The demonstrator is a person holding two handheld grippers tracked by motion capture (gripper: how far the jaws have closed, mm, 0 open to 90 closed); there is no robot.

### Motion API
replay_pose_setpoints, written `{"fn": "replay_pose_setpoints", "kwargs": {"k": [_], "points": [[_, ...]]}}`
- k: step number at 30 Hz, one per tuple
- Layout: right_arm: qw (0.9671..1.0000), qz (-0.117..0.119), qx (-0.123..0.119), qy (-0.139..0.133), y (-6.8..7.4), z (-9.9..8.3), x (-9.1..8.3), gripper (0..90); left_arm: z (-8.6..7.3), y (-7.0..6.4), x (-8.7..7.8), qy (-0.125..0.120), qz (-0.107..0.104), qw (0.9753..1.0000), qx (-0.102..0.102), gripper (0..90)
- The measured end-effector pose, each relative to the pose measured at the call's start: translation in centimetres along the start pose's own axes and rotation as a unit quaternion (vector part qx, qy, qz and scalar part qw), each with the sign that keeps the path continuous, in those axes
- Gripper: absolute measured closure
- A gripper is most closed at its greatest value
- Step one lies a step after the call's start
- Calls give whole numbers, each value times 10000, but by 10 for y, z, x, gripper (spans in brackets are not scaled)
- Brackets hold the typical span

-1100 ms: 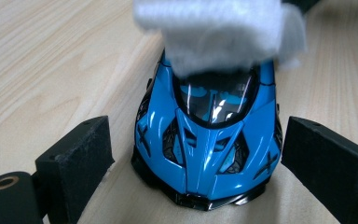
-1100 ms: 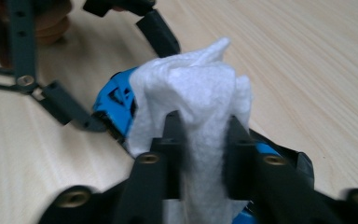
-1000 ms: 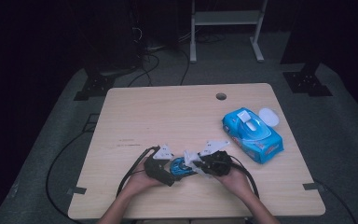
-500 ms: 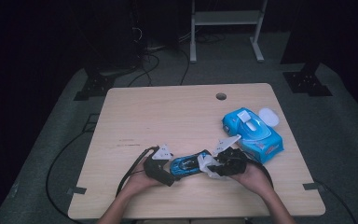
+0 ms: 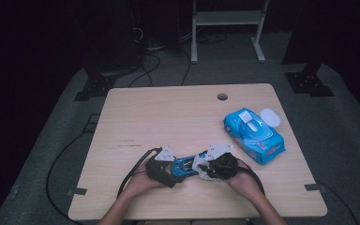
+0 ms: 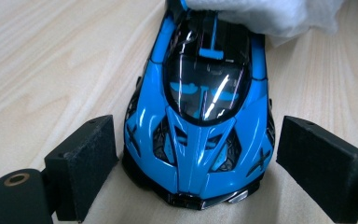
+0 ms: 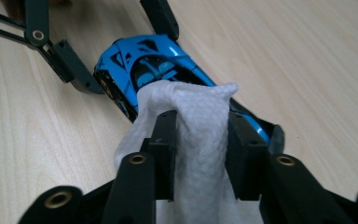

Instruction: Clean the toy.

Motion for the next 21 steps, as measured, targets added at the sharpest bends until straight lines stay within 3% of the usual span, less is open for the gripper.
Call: {"fn": "replay_pose_setpoints", "kwargs": {"k": [7, 8, 14, 21], "points": [[9995, 158, 260, -58, -1, -5, 4, 767, 2, 0, 3, -18, 82, 9999, 95, 167], [9995, 144, 290, -40, -3, -6, 3, 779, 2, 0, 3, -12, 83, 9999, 130, 209], [9984, 25, 558, -13, -16, -14, 0, 806, 3, -3, 4, -2, 161, 9997, 189, 225], [9988, -119, 480, 31, -13, -13, 2, 822, 2, -4, 2, -33, 59, 9999, 104, 227]]}}
Point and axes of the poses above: each handheld gripper's, and its own axes: x roughly forward along the jaws, z roughly out of its top, y roughly to its left, the point moved 9 cm from there along x, roughly forward along the jaws, and after that the axes turned 1 degree about -y, right-handed, at the moved point
